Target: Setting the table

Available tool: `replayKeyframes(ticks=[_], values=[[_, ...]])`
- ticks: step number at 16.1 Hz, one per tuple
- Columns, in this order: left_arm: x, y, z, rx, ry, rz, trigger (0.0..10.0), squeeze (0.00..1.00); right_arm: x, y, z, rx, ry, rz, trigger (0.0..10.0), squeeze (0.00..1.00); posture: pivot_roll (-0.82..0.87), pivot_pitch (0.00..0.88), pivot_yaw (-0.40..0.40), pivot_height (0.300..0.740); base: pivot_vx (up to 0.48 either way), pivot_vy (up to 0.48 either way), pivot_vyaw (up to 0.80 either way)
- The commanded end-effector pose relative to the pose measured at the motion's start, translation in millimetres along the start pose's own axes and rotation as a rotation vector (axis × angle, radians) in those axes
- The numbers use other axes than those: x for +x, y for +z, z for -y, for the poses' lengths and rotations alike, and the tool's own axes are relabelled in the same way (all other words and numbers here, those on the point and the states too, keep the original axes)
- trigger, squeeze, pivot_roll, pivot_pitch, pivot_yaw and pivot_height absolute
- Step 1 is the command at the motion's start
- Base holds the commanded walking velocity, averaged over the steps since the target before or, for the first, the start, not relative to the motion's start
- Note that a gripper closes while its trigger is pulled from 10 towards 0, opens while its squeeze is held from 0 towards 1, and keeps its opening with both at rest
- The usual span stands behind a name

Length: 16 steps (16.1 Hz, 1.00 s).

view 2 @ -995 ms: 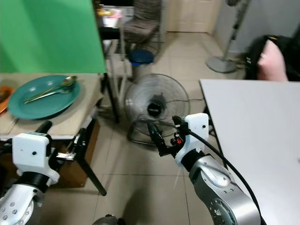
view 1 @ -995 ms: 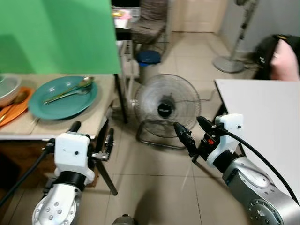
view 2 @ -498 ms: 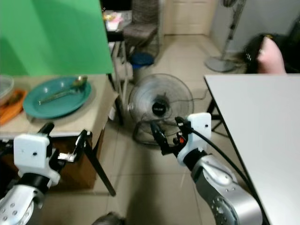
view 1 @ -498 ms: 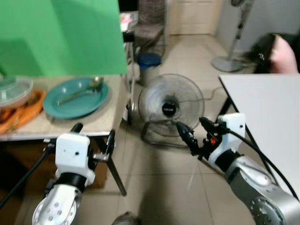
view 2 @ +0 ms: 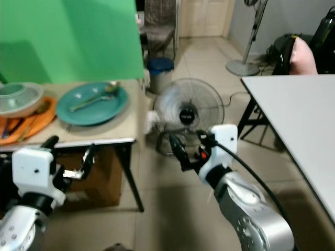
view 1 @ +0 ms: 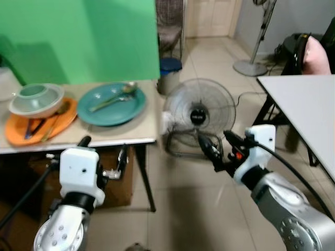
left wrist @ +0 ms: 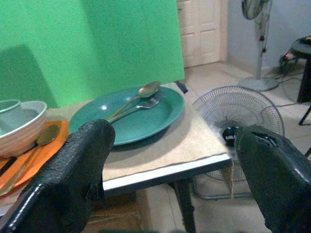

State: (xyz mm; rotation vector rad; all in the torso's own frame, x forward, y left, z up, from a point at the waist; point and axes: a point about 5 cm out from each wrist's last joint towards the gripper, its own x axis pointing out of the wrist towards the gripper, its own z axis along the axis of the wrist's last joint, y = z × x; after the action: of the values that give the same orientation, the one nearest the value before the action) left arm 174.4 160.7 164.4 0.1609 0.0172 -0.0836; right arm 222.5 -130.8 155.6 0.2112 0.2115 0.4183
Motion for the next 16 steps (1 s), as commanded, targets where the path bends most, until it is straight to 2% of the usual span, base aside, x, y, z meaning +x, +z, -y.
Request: replayKeyframes(ticks=[1,10,14,16], values=[[-1.0,-1,-3.3,0.017,0.013,-0.011,10.0,0.00,2.0,0,-4.0,0.007,0.027,-0.008,10.0,0.00,-0.01,0.061,0.016,0.740,0.000,0.322,0.00],[-1.6,4,-10.7,-0.021,0.052,0.016,10.0,0.00,9.4,3,-7.8,0.001,0.100,-0.034,10.0,0.00,0.00,0.066,0.006,0.740,0.000,0.036,0.00],[-2.2,5,-9.4,-0.017,0.047,0.015,10.0,0.00,13.6,5,-10.0,-0.005,0.125,-0.037,10.0,0.00,0.00,0.066,-0.001,0.740,0.287,0.000,0.80],[-2.5,5,-9.6,-0.012,0.044,0.015,10.0,0.00,16.5,8,-10.3,-0.004,0.134,-0.028,10.0,0.00,0.01,0.066,-0.004,0.740,0.292,0.000,0.00]])
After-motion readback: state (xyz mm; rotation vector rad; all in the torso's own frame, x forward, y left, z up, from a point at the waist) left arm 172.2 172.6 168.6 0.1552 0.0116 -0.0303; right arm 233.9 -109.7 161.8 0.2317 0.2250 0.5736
